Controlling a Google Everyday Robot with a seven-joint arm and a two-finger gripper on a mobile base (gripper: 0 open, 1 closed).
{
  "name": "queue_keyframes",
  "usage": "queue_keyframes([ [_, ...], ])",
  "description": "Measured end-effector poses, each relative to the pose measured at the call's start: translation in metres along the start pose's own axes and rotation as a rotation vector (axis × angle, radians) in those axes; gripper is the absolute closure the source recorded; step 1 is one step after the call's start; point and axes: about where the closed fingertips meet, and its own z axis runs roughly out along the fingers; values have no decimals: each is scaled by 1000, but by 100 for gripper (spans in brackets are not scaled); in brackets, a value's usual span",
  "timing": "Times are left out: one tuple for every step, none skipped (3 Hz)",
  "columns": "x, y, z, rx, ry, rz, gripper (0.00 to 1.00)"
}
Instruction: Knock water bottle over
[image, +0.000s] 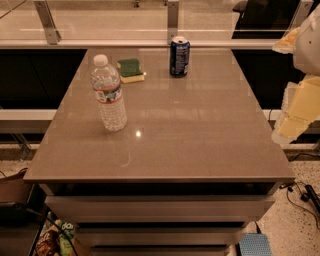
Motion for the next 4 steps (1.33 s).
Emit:
queue_keyframes([
  [0,0,0,0,0,0,0],
  [-4,-1,-2,7,-37,4,0],
  [-8,-2,1,20,-115,23,0],
  [-12,-7,16,20,-240,44,0],
])
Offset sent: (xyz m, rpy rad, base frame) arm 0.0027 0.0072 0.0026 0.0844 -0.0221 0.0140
